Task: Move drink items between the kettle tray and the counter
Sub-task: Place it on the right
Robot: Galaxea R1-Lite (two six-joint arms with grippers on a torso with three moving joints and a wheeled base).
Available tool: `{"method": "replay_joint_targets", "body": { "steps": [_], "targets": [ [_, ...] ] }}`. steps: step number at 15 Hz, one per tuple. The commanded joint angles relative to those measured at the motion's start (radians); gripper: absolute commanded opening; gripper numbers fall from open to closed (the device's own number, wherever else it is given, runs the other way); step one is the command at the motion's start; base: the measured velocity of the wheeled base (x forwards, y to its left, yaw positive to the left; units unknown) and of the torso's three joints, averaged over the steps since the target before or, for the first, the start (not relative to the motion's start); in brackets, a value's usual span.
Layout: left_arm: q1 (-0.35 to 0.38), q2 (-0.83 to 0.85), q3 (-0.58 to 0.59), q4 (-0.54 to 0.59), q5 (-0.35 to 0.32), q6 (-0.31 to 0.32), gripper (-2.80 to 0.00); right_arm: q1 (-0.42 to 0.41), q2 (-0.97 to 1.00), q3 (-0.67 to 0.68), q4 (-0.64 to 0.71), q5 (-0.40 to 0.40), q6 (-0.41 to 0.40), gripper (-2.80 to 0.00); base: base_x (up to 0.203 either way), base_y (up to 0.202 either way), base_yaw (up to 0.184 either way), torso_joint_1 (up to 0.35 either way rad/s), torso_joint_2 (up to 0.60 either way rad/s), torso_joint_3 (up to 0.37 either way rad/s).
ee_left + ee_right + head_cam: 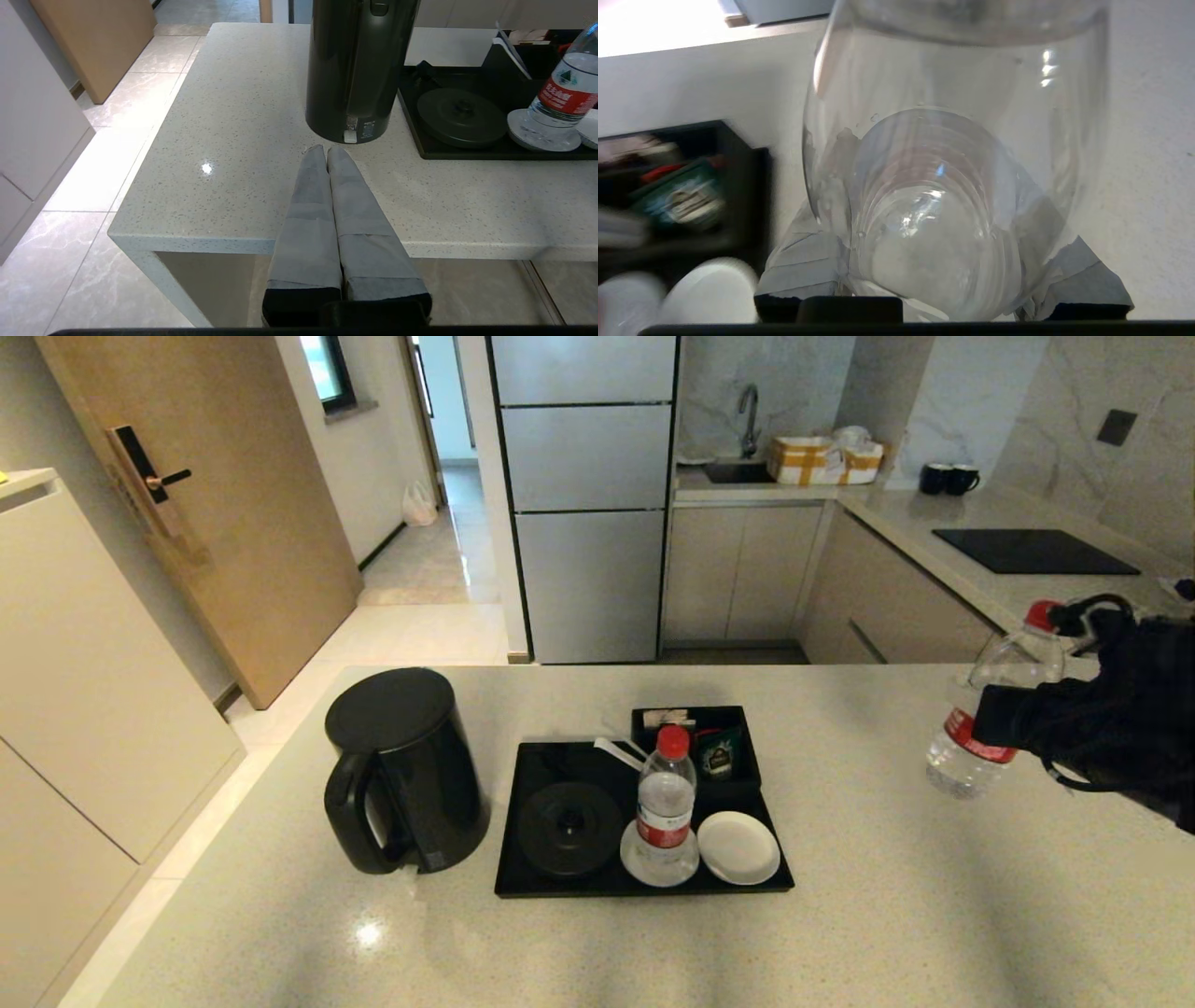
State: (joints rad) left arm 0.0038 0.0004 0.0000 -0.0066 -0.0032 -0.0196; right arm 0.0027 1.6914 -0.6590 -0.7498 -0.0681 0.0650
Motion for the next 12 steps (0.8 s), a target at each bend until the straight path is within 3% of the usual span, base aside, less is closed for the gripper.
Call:
{"method": "replay_joint_targets", "body": {
  "steps": [1, 5, 9, 12],
  "targets": [
    [-0.001, 0.000, 0.002, -0.001, 0.000, 0.000, -2.80, -0.016, 0.147, -0.005, -0.079, -0.002, 0.001, -2.80, 0.000, 0.000, 0.000, 0.000, 0.00, 0.000],
    [-0.001, 0.000, 0.000, 0.000, 0.000, 0.000, -2.80, -0.059, 0.396, -0.016, -0.265, -0.011, 0.001, -2.80, 0.000, 0.000, 0.000, 0.000, 0.00, 0.000],
    [-0.001, 0.000, 0.000, 0.000, 0.000, 0.000, -2.80, -0.078, 0.502, -0.059, -0.315, -0.047, 0.007, -2.80, 0.000, 0.000, 0.000, 0.000, 0.00, 0.000],
    [-0.001, 0.000, 0.001, -0.001, 0.000, 0.000, -2.80, -0.076, 0.504, 0.023, -0.364, -0.040, 0.007, -2.80, 0.000, 0.000, 0.000, 0.000, 0.00, 0.000]
  ]
}}
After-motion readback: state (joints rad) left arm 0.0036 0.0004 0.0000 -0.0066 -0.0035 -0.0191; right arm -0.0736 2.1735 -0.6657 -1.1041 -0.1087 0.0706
